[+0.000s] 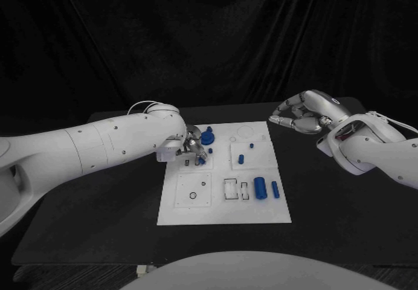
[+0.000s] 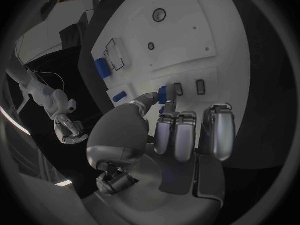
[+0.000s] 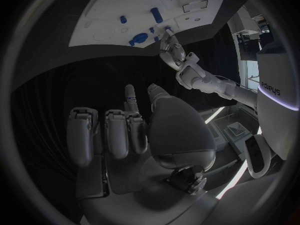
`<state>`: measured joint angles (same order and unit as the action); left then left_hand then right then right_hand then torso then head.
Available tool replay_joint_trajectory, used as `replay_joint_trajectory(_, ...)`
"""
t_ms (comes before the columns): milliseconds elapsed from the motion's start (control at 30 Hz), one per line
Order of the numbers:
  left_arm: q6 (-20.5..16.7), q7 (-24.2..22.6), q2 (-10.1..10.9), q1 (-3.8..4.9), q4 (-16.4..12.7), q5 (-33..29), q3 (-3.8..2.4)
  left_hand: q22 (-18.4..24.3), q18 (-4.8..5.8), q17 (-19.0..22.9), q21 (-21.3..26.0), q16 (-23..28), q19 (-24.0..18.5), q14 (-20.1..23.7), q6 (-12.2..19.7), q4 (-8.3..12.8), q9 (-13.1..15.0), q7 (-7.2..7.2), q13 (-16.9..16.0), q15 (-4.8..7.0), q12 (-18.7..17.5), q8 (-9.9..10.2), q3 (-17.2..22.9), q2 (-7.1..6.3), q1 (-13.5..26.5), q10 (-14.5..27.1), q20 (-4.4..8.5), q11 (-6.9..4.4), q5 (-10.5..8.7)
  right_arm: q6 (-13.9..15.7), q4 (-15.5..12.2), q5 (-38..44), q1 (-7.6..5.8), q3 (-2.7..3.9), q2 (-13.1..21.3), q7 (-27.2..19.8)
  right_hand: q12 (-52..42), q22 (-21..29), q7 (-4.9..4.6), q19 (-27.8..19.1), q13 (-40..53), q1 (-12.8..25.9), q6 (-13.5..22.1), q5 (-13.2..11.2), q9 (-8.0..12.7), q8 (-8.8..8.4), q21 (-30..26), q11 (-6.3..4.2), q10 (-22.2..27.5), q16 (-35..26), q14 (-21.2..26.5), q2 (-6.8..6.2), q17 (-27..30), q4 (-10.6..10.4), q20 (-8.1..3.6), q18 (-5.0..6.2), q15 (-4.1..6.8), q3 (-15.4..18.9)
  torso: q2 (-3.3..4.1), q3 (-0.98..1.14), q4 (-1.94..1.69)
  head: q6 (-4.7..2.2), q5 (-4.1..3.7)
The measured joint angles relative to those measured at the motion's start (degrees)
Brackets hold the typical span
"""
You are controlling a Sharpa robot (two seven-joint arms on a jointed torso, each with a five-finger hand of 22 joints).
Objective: Assemble the parts on the task board
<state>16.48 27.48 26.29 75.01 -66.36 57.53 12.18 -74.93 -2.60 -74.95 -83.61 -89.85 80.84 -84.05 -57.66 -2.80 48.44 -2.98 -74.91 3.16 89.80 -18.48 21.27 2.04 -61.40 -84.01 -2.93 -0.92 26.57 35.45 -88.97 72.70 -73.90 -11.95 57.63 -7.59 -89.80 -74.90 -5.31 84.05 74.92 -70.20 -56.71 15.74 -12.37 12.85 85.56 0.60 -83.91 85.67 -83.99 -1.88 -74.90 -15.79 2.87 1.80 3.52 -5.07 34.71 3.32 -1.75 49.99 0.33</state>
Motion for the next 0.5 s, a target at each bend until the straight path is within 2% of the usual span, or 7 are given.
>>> replay_joint_trajectory(33, -0.10, 0.05, 0.24, 0.00, -0.27, 0.00, 0.00, 0.00, 0.00, 0.00, 0.00, 0.00, 0.16, 0.00, 0.00, 0.00, 0.27, 0.00, 0.00, 0.00, 0.00, -0.03, 0.74, -0.40, 0.41, 0.00, 0.16, 0.00, 0.35, -0.03, 0.01, 0.00, 0.00, 0.00, 0.01, 0.01, 0.00, 0.00, 0.00, 0.00, 0.00, 0.00, 0.00, 0.00, 0.00, 0.00, 0.00, 0.00, 0.00, 0.00, 0.00, 0.00, 0.00, 0.00, 0.00, 0.00, 0.00, 0.00, 0.00, -0.01, -0.01, 0.00, 0.04)
replay_joint_trajectory(167, -0.58, 0.46, 1.32, 0.00, -1.46, 0.00, 0.00, 0.00, 0.00, 0.00, 0.00, 0.00, 0.16, 0.22, -0.01, -0.19, 0.97, -0.01, 0.00, 0.22, 0.00, -0.03, 1.63, -0.49, 1.29, 0.00, 0.16, 0.00, 0.95, -0.14, 0.06, 0.00, 0.02, 0.00, 0.00, 0.07, 0.00, -0.02, 0.00, 0.00, 0.00, -0.02, 0.00, 0.02, 0.00, 0.00, -0.04, 0.00, 0.00, 0.00, 0.00, 0.02, 0.00, 0.00, 0.00, 0.00, 0.00, 0.00, -0.03, -0.01, -0.02, 0.00, 0.14)
replay_joint_trajectory(500, -2.22, 2.55, 4.06, 0.00, -3.85, 0.01, 0.00, 0.01, 0.01, 0.01, 0.00, 0.00, 0.58, 0.18, -0.42, -0.37, 1.32, 0.01, 0.00, 0.25, 0.00, -0.03, 2.58, -0.56, 2.38, 0.00, 0.14, 0.00, 0.98, -0.46, 0.32, -0.02, 0.09, 0.00, -0.19, 0.25, 0.00, -0.04, 0.00, 0.00, -0.01, -0.22, 0.00, 0.22, 0.01, 0.00, -0.22, 0.00, 0.00, -0.22, 0.00, 0.22, 0.00, 0.00, 0.00, 0.00, 0.00, 0.00, -0.07, 0.00, -0.02, 0.00, 0.48)
